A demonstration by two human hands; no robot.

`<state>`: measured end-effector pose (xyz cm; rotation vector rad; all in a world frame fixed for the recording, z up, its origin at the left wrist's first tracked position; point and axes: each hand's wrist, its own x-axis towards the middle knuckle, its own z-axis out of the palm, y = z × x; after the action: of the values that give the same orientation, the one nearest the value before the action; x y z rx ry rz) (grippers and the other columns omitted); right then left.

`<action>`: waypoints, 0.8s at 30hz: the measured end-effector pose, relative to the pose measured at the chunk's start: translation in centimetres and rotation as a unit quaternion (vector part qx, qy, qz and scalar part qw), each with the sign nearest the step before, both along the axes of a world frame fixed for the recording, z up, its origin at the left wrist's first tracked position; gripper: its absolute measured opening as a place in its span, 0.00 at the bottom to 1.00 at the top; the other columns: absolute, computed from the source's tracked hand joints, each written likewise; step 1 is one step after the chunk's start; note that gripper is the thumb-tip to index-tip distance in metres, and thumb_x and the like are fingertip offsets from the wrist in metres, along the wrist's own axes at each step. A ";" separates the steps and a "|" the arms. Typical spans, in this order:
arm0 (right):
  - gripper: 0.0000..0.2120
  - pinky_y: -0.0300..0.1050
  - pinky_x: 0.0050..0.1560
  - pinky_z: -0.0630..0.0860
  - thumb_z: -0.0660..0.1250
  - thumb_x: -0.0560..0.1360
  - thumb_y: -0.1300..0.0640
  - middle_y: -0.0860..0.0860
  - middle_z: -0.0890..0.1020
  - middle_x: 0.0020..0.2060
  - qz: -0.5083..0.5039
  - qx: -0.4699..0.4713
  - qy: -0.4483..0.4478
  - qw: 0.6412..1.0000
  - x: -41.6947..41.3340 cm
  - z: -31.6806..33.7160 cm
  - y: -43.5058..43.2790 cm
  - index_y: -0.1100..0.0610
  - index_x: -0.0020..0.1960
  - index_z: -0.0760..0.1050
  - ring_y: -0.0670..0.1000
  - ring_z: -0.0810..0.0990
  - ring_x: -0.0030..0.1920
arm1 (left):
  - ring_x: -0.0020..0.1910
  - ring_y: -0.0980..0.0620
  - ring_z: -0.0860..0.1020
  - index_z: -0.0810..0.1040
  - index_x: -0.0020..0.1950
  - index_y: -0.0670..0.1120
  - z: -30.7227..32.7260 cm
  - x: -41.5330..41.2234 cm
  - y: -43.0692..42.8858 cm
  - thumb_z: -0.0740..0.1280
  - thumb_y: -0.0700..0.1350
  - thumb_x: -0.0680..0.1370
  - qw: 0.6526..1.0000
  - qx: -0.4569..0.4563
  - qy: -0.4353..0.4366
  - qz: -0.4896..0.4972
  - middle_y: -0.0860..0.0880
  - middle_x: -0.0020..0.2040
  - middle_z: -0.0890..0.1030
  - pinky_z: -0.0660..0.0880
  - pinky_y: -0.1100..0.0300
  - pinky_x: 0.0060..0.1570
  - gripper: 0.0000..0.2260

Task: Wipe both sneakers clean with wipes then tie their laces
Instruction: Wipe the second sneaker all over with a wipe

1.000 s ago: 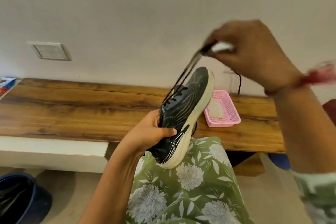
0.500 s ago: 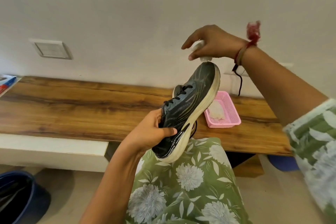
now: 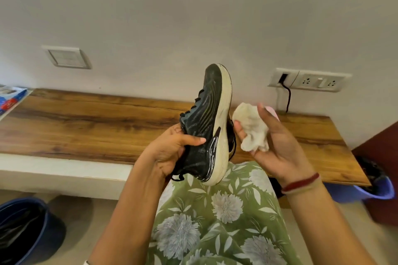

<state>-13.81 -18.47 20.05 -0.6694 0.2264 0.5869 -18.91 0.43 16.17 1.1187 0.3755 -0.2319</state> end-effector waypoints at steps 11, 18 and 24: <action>0.15 0.49 0.48 0.81 0.63 0.74 0.70 0.60 0.83 0.52 -0.016 -0.136 -0.074 0.988 -1.3 -2.2 1.2 0.62 0.59 0.74 0.56 0.83 0.50 | 0.41 0.46 0.83 0.78 0.50 0.40 0.3 0.2 -0.6 0.65 0.24 0.70 1.000 -0.010 0.016 -0.010 0.41 0.45 0.83 0.82 0.56 0.42 0.15; 0.11 0.32 0.47 0.74 0.65 0.76 0.67 0.46 0.81 0.47 -0.083 -0.507 -0.526 0.678 1.0 -3.0 0.1 0.53 0.53 0.78 0.41 0.78 0.47 | 0.40 0.47 0.83 0.78 0.50 0.40 0.8 1.1 -0.4 0.67 0.27 0.65 0.999 -0.036 0.013 0.010 0.43 0.43 0.84 0.80 0.54 0.43 0.17; 0.12 0.31 0.54 0.71 0.63 0.73 0.63 0.48 0.81 0.51 -0.037 -0.526 -0.603 0.598 1.6 -3.9 0.5 0.56 0.53 0.80 0.40 0.77 0.53 | 0.46 0.45 0.82 0.78 0.58 0.39 1.4 1.9 -0.2 0.67 0.31 0.65 0.993 -0.117 0.021 0.023 0.40 0.51 0.83 0.80 0.53 0.51 0.21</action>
<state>-12.19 -17.96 16.20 -2.0629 -0.7792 -0.2885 -16.97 0.25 17.59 0.8751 0.4002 -0.2515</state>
